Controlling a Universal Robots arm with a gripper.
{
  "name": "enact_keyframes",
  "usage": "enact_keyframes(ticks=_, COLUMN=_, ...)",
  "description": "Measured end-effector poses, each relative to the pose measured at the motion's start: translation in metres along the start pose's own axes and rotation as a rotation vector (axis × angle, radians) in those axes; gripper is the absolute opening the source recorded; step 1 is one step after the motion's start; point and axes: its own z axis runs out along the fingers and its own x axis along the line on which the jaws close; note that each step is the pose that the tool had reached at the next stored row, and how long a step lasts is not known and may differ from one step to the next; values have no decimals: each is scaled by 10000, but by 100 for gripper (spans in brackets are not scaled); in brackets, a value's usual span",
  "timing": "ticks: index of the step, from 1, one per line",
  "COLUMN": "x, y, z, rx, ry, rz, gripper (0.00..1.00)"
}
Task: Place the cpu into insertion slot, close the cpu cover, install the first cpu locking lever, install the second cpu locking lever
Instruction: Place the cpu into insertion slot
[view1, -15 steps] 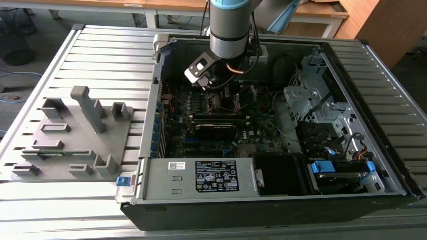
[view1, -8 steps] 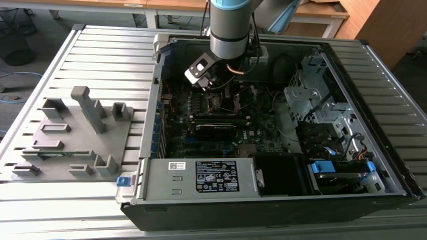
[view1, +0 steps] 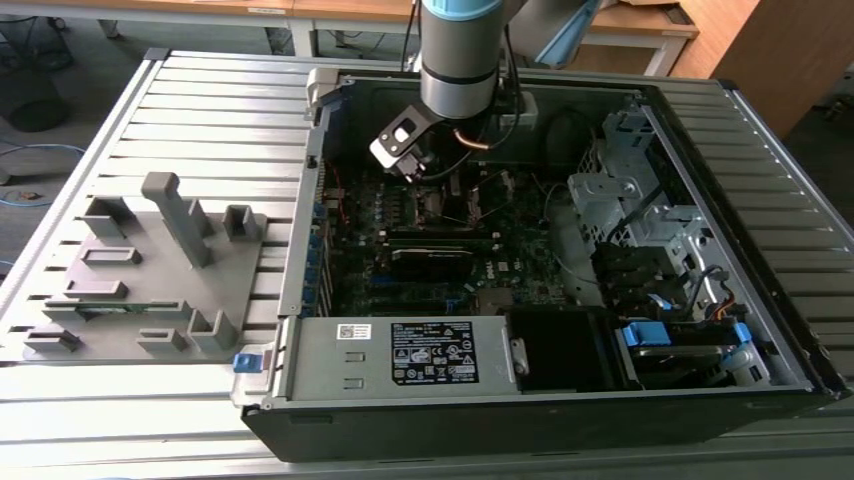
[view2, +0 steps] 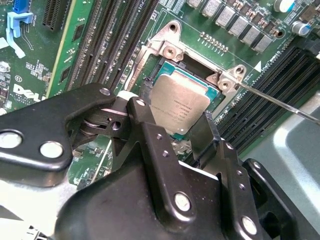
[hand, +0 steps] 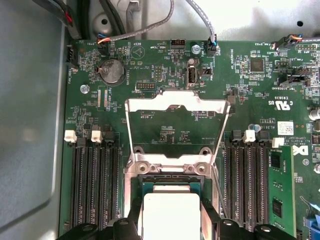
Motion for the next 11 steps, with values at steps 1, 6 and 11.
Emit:
enact_keyframes(ticks=1, x=0, y=2, z=0, rx=0, ry=0, rz=1, gripper=54)
enact_keyframes(ticks=6, x=1, y=13, z=1, rx=0, ry=0, rz=1, gripper=54)
enact_keyframes(ticks=11, x=1, y=15, z=13, rx=-1, ry=0, rz=1, gripper=54)
